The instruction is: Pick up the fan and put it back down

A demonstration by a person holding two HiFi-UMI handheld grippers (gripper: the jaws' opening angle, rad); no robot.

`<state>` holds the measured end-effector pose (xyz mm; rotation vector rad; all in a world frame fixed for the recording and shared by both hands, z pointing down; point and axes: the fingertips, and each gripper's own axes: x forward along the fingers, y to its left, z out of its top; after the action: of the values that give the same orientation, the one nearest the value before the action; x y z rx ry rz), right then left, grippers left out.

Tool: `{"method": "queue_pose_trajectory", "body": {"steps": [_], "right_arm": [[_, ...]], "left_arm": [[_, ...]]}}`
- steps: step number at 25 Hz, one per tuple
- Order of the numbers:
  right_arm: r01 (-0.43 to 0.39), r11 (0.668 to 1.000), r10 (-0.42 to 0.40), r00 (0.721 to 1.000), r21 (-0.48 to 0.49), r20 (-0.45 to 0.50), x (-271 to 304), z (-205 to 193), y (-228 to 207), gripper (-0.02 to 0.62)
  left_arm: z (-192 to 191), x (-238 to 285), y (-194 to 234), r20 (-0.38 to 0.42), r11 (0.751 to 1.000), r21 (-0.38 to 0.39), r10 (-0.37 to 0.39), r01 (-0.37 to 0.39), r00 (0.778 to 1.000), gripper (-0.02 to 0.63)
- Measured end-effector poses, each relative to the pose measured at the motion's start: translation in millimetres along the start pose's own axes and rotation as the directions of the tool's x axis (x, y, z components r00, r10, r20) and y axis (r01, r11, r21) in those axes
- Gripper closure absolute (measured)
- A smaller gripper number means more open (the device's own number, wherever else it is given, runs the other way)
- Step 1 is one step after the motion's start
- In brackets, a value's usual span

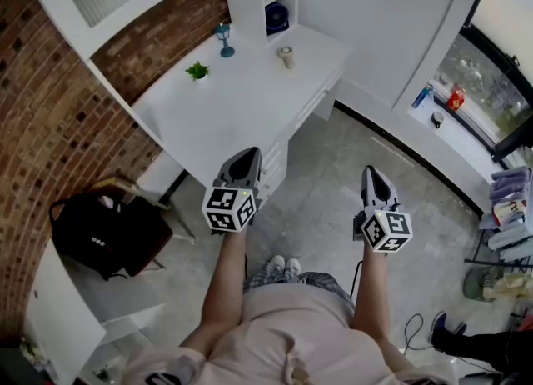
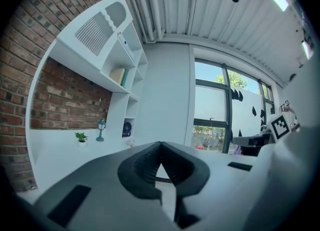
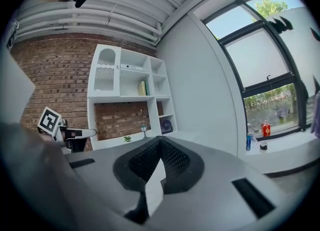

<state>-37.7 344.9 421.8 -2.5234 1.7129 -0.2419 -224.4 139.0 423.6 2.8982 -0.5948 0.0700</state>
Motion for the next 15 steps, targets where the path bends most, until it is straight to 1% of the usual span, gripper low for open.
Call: {"method": "queue_pose_trajectory", "body": {"steps": [3, 8, 10, 12, 15], "right_arm": [[-0.009, 1.000, 0.009, 1.000, 0.013, -0.007, 2.6, -5.0, 1.3, 0.580], [-0.039, 0.999, 0.039, 0.999, 0.007, -0.030, 8.3, -8.1, 7.3, 0.578], [-0.060, 0.998, 0.060, 0.998, 0.013, -0.017, 11.2, -3.8, 11.0, 0.455], [-0.071, 0.997, 0.071, 0.997, 0.009, 0.004, 13.2, 1.1, 13.6, 0.383], [-0.053, 0.999, 0.053, 0.997, 0.003, 0.061, 12.0, 9.4, 10.9, 0.308]], "left_arm": [[-1.3, 0.0, 1.6, -0.002, 1.000, -0.002, -0.001, 0.001, 1.000, 0.578], [-4.1, 0.8, 4.8, -0.009, 1.000, -0.002, 0.001, -0.001, 1.000, 0.578], [-5.1, 1.6, 6.2, -0.012, 1.000, -0.005, 0.000, 0.000, 1.000, 0.578], [-6.6, 2.4, 7.4, -0.015, 1.000, -0.005, -0.001, 0.001, 1.000, 0.578], [-9.0, 3.0, 8.3, -0.020, 1.000, -0.006, -0.003, 0.003, 1.000, 0.578]]}}
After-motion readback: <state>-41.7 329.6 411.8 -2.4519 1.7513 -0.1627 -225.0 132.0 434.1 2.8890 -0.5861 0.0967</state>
